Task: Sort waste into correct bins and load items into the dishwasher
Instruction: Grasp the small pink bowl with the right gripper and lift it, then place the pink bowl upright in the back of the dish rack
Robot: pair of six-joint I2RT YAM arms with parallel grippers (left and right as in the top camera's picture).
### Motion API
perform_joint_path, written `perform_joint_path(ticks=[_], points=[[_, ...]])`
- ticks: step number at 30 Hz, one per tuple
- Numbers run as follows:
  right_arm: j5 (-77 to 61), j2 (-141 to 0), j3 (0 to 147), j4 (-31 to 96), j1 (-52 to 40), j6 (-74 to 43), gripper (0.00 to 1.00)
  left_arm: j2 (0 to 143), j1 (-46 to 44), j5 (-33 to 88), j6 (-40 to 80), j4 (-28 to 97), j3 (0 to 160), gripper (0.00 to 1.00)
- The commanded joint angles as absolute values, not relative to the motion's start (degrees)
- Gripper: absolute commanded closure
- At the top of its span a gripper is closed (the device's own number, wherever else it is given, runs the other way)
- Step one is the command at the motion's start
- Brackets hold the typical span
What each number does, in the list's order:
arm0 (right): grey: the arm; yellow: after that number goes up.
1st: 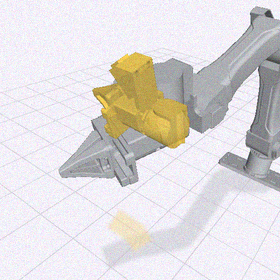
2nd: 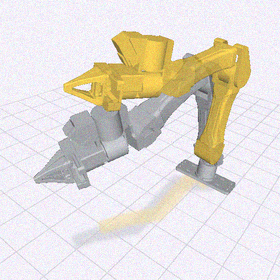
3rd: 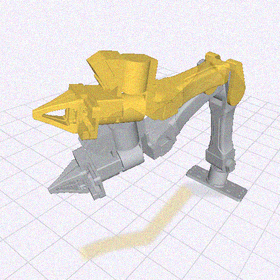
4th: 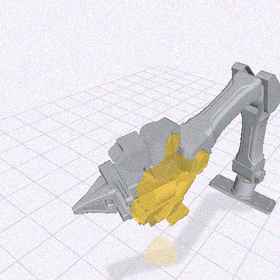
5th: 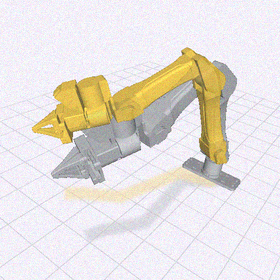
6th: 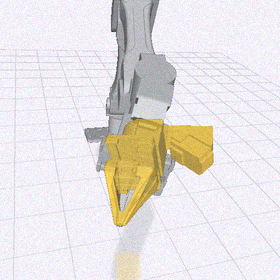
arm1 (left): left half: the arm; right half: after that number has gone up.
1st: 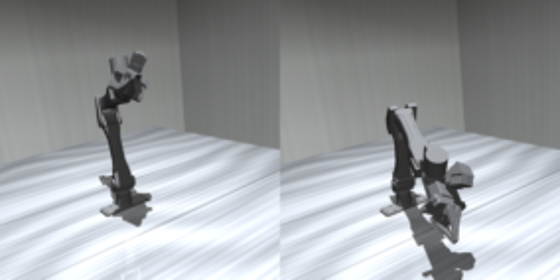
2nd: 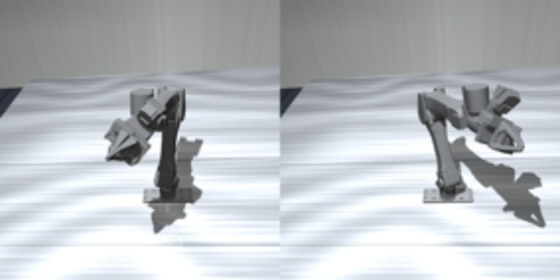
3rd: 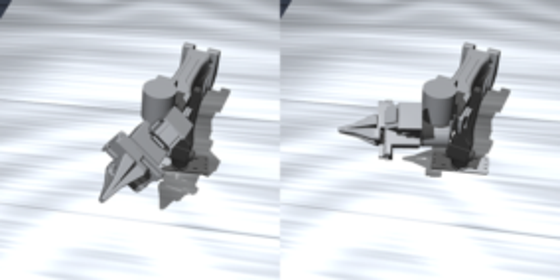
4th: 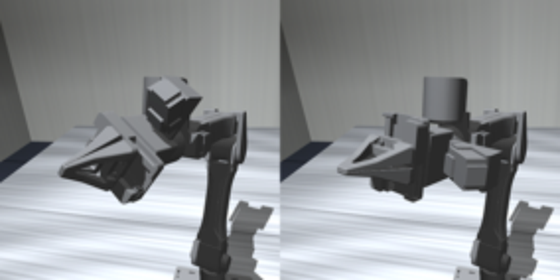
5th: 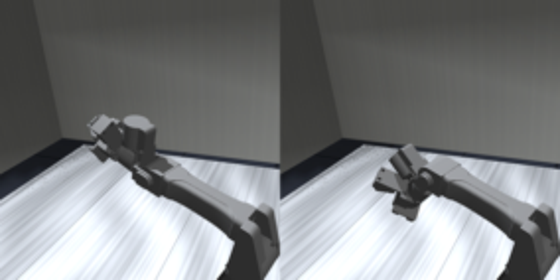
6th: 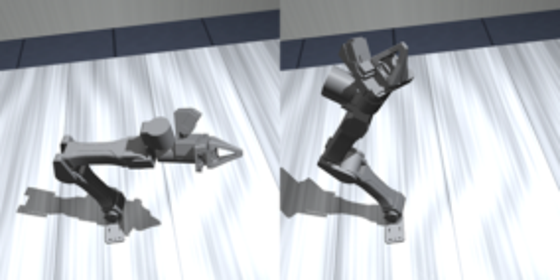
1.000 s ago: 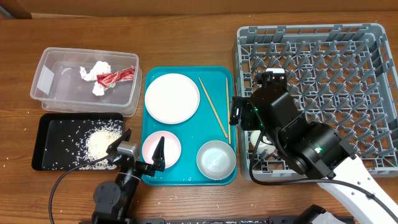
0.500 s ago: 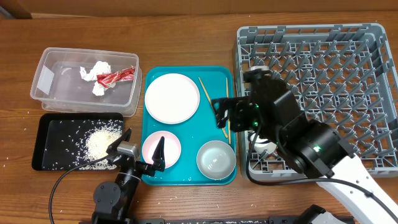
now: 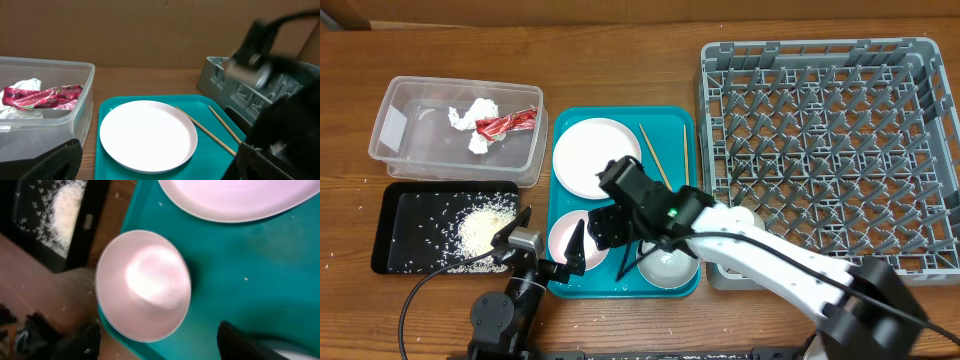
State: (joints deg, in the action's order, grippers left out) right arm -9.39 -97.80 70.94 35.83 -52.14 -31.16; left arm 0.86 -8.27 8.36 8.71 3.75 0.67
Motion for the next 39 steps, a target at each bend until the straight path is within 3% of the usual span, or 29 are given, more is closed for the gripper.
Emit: perform_joint_path(ticks=[1, 3, 7, 16, 17, 19, 21, 25, 33, 39], points=[[-9.2, -102.5, 71.3, 34.3, -52.3, -31.4, 0.32, 0.3, -8.8, 8.4, 7.7, 3.6, 0.3, 0.00], [-9.2, -104.1, 71.3, 34.3, -52.3, -31.4, 0.33, 0.3, -8.8, 8.4, 7.7, 3.6, 0.3, 0.00], [-9.0, -106.5, 71.3, 33.8, -52.3, -31.4, 0.48, 0.3, -8.8, 8.4, 7.7, 3.6, 0.3, 0.00], [-10.2, -110.5, 71.3, 32.3, -52.3, -31.4, 0.60, 0.3, -8.8, 8.4, 7.7, 3.6, 0.3, 0.00], [-10.6, -110.7, 71.3, 32.1, -52.3, -31.4, 0.64, 0.3, -8.8, 8.4, 7.7, 3.6, 0.3, 0.00], [-10.6, -110.7, 71.3, 32.1, -52.3, -31.4, 0.86, 0.3, -8.8, 8.4, 7.7, 3.6, 0.3, 0.00], [-10.5, -110.0, 71.8, 32.2, -52.1, -31.6, 0.96, 0.3, -8.8, 8.4, 7.7, 3.6, 0.3, 0.00], [-5.7, -105.0, 74.0, 36.1, -50.9, -31.5, 0.96, 0.3, -8.8, 8.4, 7.7, 3.6, 0.3, 0.00], [27.5, -87.5, 78.3, 51.7, -43.3, -32.8, 0.96, 0.3, -8.8, 8.4, 7.7, 3.6, 0.3, 0.00], [65.1, -82.6, 78.0, 59.7, -30.9, -39.5, 0.96, 0.3, -8.8, 8.4, 7.7, 3.6, 0.3, 0.00]])
